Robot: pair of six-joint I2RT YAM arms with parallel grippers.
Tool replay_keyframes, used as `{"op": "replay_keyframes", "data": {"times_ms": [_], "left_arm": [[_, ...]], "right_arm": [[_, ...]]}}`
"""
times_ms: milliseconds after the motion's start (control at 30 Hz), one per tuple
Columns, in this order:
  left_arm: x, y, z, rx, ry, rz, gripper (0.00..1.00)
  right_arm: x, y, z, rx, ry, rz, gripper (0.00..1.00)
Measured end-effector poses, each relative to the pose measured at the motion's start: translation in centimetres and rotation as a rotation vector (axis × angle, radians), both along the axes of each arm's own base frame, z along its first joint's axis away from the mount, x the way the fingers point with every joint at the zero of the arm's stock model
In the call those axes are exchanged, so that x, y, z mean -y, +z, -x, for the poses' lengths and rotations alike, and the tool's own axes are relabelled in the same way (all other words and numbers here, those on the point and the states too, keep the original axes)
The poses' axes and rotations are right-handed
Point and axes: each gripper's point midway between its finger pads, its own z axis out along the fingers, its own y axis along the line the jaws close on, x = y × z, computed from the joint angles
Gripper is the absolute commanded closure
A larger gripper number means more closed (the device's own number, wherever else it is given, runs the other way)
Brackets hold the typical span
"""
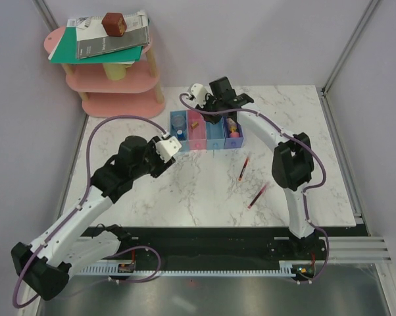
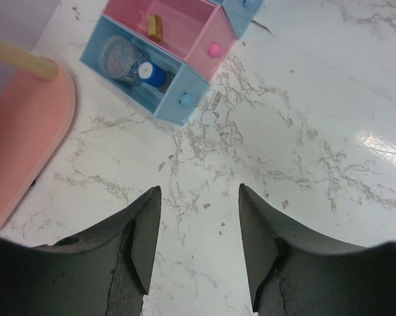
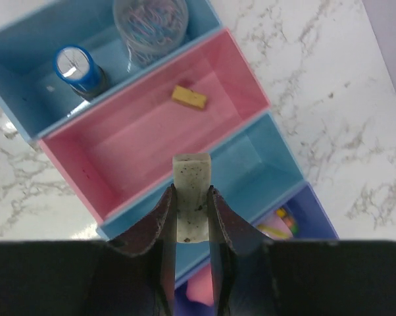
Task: Sort the stationery into containers
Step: Place the stationery in the storage box.
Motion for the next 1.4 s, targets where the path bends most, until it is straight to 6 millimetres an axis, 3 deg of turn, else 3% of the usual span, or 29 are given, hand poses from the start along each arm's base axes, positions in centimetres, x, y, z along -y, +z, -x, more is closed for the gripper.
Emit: {"op": "replay_keyframes", "data": {"times_ms": [200,400,500,533,700,900,1033,1167,1300,1400], "left_arm": [[-0.3,3.5,3.2,0.073,-0.072,0.094,0.45],[-0.3,3.2,4.2,0.049,-0.1,0.098,0.45],[-0.2,2.3,4.3,0.014,-0.106,0.083,0.45],[-0.2,2.2,4.3,0.01,-0.107,0.081,0.45],[0.2,1.8,4.4,-0.011,-0.121,0.08,0.45],[0.5,1.2,4.1,-0.041,-0.127,0.069,0.46],[1.0,0.2,3.2,-0.083,-0.118,0.045,0.48],[2.0,-2.5,1.4,-0.159,-0.099,-0.012,0.48],[3.3,-5.0,0.0,-0.239,-0.073,-0.068,0.49],[5.5,-5.7,-1.7,-0.264,-0.039,-0.089,0.49]], "right_arm": [[-3.9,-2.4,-0.8,-0.005,0.032,-0.019,0.84],[-5.2,-5.5,-1.5,-0.033,0.033,-0.013,0.76],[-5.4,-6.7,-1.5,-0.049,0.036,-0.003,0.62],[-5.4,-6.9,-1.5,-0.052,0.036,-0.002,0.48],[-5.5,-6.8,-1.6,-0.048,0.035,-0.005,0.27],[-5.0,-6.1,-1.7,-0.028,0.019,0.008,0.23],[-2.8,-3.2,-0.7,0.009,-0.023,0.035,0.22],[2.0,2.9,1.5,0.079,-0.096,0.02,0.21],[10.6,8.9,4.5,0.179,-0.232,-0.015,0.2],[15.8,9.8,7.5,0.207,-0.32,0.017,0.2]]}}
